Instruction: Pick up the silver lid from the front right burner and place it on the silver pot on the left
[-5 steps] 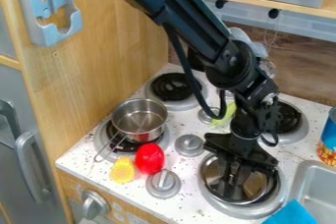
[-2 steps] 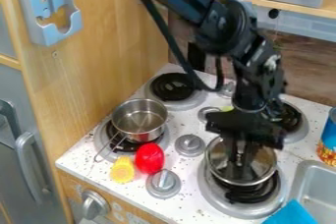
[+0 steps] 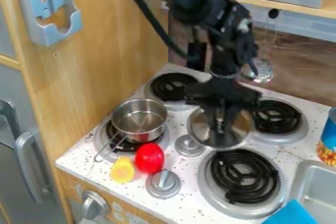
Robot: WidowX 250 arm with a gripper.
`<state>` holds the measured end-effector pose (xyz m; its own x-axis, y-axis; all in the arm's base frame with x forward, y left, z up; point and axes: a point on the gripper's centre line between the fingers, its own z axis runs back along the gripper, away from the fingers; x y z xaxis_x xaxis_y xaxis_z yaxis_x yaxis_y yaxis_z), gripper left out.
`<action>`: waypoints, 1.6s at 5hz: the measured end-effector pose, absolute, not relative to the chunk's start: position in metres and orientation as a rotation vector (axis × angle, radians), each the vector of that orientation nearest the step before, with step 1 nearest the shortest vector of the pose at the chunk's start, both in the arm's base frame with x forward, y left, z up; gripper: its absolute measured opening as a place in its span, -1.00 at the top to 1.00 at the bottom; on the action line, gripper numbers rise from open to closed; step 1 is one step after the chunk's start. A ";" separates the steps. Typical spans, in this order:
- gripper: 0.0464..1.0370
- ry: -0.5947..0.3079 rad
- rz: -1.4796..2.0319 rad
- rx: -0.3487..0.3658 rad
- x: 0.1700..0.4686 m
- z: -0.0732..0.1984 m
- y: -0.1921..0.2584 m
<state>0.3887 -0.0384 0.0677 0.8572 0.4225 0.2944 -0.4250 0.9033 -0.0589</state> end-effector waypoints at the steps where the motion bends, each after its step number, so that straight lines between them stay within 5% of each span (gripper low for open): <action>1: 0.46 -0.316 0.566 0.032 0.402 0.071 -0.018; 5: 0.46 -0.224 0.846 0.105 0.373 0.059 0.076; 8: 0.46 -0.226 0.937 0.084 0.352 0.061 0.125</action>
